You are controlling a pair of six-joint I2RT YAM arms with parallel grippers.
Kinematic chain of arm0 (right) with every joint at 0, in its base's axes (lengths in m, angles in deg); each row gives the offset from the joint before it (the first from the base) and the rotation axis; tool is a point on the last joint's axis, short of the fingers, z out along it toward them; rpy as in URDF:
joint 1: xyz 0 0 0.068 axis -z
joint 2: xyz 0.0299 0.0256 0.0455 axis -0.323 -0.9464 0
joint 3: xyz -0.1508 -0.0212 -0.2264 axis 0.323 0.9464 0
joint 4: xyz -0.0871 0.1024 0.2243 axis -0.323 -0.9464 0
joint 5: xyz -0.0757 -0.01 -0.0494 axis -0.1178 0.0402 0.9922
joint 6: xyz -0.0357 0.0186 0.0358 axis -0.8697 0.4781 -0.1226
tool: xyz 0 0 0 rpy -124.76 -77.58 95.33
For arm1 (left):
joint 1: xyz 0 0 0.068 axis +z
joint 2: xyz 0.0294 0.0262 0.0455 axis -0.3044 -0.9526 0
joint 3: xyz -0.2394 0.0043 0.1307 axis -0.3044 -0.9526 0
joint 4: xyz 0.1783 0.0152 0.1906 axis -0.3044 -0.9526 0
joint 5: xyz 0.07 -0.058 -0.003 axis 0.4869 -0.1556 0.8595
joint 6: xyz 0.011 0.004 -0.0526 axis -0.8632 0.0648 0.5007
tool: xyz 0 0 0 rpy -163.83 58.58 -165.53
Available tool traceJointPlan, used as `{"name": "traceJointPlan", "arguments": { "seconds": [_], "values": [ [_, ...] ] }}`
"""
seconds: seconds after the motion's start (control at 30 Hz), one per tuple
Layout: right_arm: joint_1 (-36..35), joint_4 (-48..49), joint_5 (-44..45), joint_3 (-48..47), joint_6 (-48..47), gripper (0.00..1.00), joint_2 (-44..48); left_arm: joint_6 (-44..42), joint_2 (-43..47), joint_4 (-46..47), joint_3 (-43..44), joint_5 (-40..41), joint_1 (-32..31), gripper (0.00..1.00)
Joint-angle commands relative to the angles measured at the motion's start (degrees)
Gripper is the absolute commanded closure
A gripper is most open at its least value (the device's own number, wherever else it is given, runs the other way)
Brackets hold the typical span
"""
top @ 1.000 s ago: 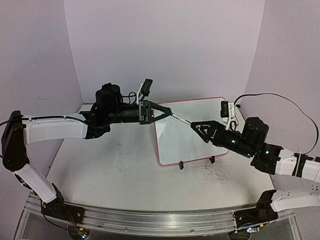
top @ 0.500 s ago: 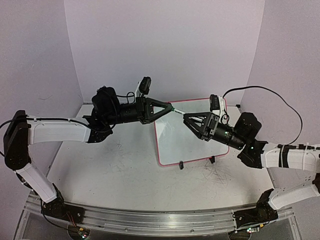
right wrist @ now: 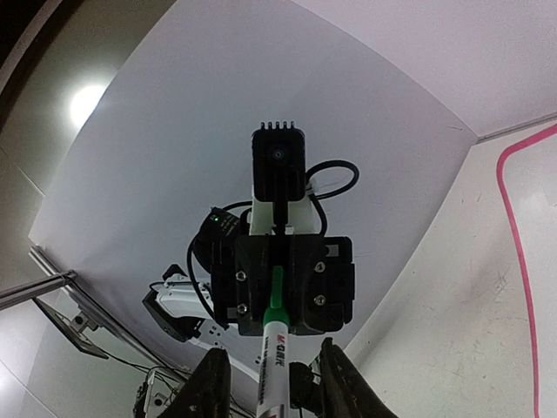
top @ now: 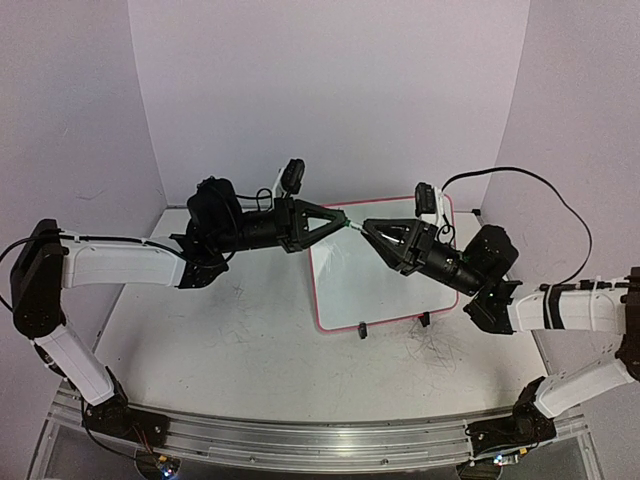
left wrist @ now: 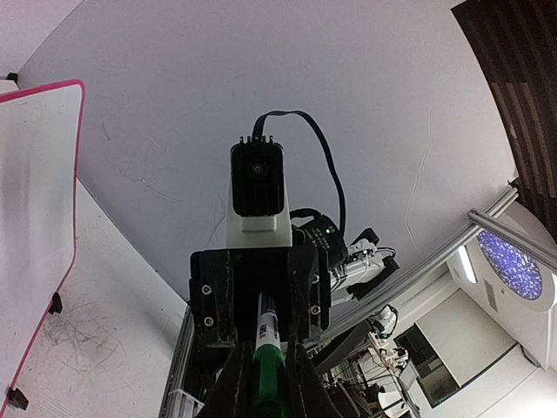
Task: Write a sentence on the whiteboard
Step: Open the pen cap from the whiteboard marker.
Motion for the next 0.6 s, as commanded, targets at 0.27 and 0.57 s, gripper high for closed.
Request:
{"name": "traceJointPlan", "arguments": {
  "seconds": [0.27,0.57],
  "values": [
    [0.1,5.1,-1.7,-2.2,0.1,0.81,-0.3,1.0,-0.8,4.5,-0.7,-0.7,-0.2,1.0],
    [0.1,4.8,-2.0,-1.8,-0.7,0.85,-0.1,0.7,-0.5,4.5,-1.3,-0.1,-0.2,1.0]
  ]
}}
